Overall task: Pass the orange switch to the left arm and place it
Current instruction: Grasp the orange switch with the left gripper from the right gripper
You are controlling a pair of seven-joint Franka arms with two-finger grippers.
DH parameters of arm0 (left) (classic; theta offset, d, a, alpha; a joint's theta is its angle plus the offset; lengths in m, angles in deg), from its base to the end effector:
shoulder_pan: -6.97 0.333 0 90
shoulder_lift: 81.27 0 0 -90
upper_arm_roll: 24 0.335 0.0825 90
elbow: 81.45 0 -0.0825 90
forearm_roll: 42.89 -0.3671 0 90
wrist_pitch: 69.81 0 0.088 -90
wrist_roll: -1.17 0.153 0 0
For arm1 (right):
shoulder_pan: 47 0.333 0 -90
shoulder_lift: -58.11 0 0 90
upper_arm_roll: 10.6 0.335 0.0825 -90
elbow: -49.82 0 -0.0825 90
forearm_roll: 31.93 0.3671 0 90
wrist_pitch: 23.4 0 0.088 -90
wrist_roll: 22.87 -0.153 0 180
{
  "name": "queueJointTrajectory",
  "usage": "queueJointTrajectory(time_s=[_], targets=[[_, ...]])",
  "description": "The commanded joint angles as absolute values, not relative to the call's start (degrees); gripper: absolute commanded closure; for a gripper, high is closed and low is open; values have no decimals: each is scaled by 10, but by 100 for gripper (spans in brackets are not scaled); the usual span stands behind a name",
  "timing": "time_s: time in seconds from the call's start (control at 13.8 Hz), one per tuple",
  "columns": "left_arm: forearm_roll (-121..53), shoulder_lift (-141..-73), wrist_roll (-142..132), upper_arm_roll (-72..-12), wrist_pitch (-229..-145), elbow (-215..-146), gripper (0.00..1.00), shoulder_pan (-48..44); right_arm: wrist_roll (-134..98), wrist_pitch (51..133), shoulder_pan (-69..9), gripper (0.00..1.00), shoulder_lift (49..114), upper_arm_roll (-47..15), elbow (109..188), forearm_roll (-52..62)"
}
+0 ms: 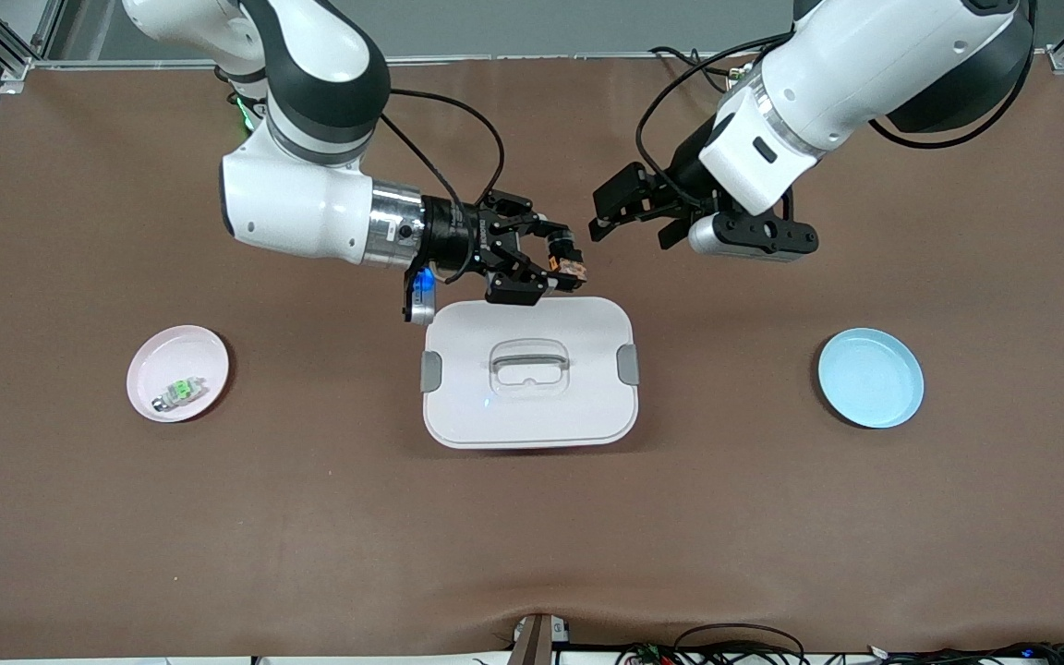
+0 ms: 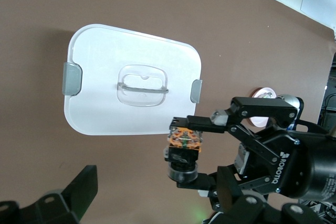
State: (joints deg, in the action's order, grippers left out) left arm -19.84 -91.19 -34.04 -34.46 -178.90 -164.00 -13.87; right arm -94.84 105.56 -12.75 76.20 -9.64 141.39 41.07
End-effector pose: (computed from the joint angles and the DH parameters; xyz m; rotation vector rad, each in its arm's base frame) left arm 0.5261 -0.3610 0.6063 2.6185 0.1997 0.0094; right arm 0.5416 0.4548 0.5074 -1.6531 1.3211 0.8518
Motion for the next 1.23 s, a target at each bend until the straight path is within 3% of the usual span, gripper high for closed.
queueJointTrajectory(time_s=[0.0,0.51,1.16], targets=[[-233,-916,-350,-343,-1791,-1630,0,-155,-967,1089,-97,85,774,-103,1397,422],[-238,-915,-343,-345,-1770,-1648,0,-165,-968,1113,-77,85,780,-103,1395,419],[-240,-916,-341,-345,-1751,-1660,10,-164,-967,1112,-77,85,780,-103,1394,415]])
